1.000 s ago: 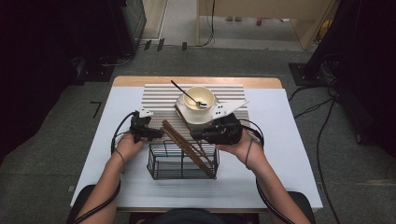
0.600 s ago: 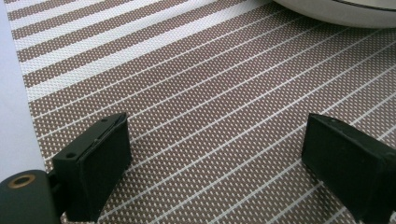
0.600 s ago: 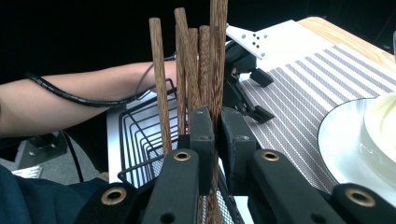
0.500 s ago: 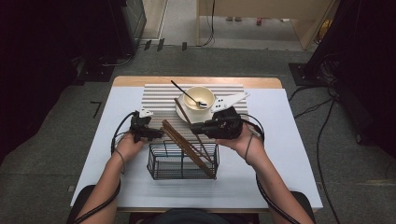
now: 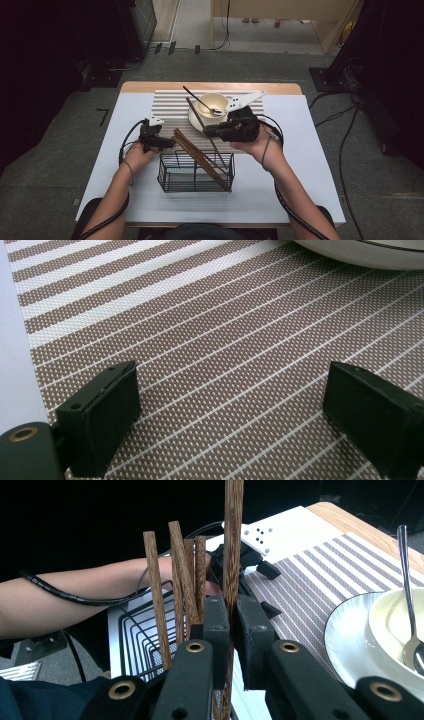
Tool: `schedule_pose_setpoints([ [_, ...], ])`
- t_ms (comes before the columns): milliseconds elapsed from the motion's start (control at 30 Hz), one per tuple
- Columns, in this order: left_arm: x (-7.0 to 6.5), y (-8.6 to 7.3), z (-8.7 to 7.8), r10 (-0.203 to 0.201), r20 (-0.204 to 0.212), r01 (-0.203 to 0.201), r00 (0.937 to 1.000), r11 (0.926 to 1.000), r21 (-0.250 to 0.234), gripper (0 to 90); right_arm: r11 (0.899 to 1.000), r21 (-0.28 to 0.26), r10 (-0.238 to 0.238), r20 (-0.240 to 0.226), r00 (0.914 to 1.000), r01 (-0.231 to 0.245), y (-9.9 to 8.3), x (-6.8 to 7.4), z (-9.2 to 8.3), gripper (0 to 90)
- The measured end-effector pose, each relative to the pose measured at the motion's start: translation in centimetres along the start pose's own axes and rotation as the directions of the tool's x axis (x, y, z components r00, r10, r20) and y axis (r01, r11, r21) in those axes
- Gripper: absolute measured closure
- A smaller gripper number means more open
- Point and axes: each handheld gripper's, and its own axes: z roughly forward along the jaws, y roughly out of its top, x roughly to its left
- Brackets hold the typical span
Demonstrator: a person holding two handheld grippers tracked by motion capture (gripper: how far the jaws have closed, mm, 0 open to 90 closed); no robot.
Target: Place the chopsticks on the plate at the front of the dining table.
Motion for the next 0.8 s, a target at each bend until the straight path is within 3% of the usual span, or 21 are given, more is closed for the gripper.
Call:
schedule_pose_setpoints([
  [433,0.0,0.0,0.0,0.0,0.0,0.0,1.0,1.0,0.0,8.5,1.0,0.025,0.008,0.014,0.9999,-0.008,1.5,-0.3,-0.3,85.0],
  [800,0.0,0.0,0.0,0.0,0.0,0.0,1.0,1.0,0.0,8.5,0.999,0.051,-0.014,0.019,0.9997,0.013,3.2,-0.2,-0.1,85.0],
])
